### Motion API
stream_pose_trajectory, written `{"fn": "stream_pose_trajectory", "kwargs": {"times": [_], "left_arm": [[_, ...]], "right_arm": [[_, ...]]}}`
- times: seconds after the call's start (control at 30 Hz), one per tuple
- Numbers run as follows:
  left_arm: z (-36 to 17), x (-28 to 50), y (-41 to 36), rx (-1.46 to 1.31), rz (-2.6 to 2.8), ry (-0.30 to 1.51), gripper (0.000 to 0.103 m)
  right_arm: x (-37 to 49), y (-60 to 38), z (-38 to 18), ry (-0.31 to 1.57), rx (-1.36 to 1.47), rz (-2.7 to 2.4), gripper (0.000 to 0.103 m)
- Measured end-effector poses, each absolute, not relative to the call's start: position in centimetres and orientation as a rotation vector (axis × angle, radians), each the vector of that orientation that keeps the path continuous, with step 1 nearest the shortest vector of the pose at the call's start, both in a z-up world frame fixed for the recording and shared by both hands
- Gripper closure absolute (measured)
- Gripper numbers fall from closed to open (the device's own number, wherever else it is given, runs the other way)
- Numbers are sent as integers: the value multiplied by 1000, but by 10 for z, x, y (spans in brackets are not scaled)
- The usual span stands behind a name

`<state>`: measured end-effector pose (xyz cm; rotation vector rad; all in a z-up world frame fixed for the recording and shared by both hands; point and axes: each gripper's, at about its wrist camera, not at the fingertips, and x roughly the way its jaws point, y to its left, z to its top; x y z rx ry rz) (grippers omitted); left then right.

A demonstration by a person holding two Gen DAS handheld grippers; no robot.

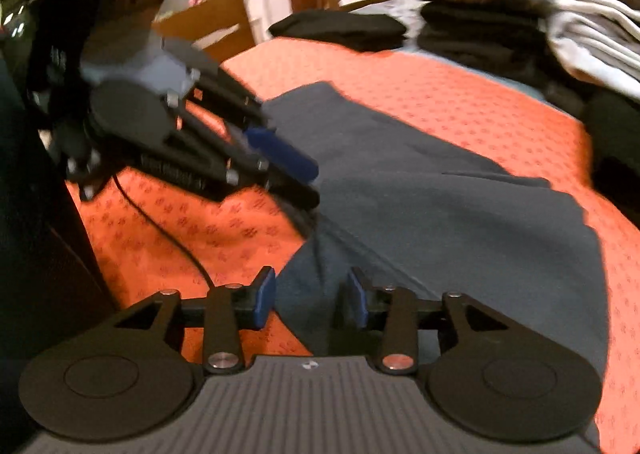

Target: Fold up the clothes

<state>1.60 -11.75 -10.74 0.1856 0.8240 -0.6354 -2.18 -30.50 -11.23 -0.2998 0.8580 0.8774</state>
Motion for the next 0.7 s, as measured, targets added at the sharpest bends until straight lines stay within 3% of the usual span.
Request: {"fn": "stream_pose_trajectory", "kwargs": {"times": [0.1, 0.2, 0.33, 0.37, 0.6, 0.7], "left_arm": [[-105, 11, -105, 176, -590, 821, 79], [-103, 6, -92, 166, -544, 819, 76], [-101, 0, -75, 152, -487, 815, 73], [-100, 0, -73, 148, -481, 815, 73], [-101, 3, -75, 158, -484, 795, 73], [-100, 7, -82, 166, -502, 786, 67]], "right_arm": [[-25, -289, -122, 857, -385, 884, 47], [-27, -280, -133, 854, -460, 867, 47], [-26, -280, -136, 832, -496, 832, 74], [-25, -281, -136, 830, -496, 818, 93], [-19, -305, -104, 771, -428, 743, 95], [-13, -327, -78, 720, -376, 674, 96]]}}
